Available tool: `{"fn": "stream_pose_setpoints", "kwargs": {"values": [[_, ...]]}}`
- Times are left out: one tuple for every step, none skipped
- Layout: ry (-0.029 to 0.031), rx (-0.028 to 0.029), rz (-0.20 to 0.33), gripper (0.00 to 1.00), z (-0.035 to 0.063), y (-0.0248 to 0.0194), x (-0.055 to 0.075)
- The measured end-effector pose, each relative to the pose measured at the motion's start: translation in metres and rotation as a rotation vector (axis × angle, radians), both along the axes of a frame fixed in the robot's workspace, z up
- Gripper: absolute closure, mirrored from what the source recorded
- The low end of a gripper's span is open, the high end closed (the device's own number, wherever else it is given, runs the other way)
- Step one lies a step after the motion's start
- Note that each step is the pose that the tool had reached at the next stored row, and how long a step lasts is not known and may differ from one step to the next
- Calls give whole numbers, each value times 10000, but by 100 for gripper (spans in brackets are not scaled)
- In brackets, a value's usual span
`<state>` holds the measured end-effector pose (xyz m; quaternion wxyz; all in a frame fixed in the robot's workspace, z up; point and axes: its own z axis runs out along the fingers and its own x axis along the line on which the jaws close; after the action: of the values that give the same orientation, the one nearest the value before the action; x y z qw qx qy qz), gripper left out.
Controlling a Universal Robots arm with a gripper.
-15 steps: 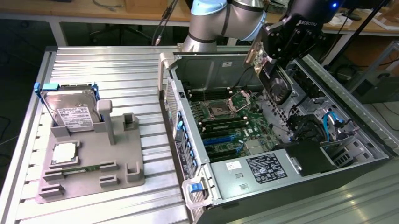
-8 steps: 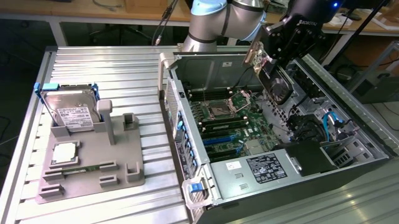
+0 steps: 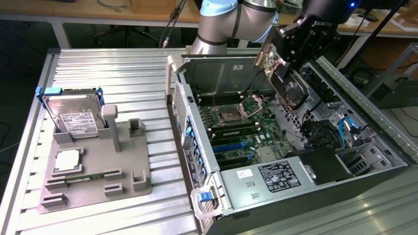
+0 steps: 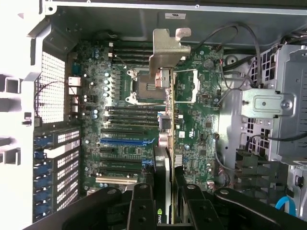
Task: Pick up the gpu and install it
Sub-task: 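Insert the gpu into the slot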
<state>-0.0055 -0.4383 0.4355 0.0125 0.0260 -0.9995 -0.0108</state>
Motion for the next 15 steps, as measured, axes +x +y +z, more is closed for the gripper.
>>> {"fn": "stream_pose_setpoints", "kwargs": {"values": [[0,0,43,73,0,0,0],[0,0,91,73,1,0,0],[0,0,138,73,1,0,0],[0,0,184,73,1,0,0],[0,0,245,73,2,0,0],[0,0,288,73,2,0,0],[0,-1,335,73,2,0,0],[0,-1,375,73,3,0,0],[0,-1,416,73,3,0,0],[0,-1,456,73,3,0,0],[0,-1,493,73,3,0,0],[0,0,535,73,3,0,0],[0,-1,577,73,3,0,0],[0,-1,620,73,3,0,0],[0,-1,661,73,3,0,0]]}}
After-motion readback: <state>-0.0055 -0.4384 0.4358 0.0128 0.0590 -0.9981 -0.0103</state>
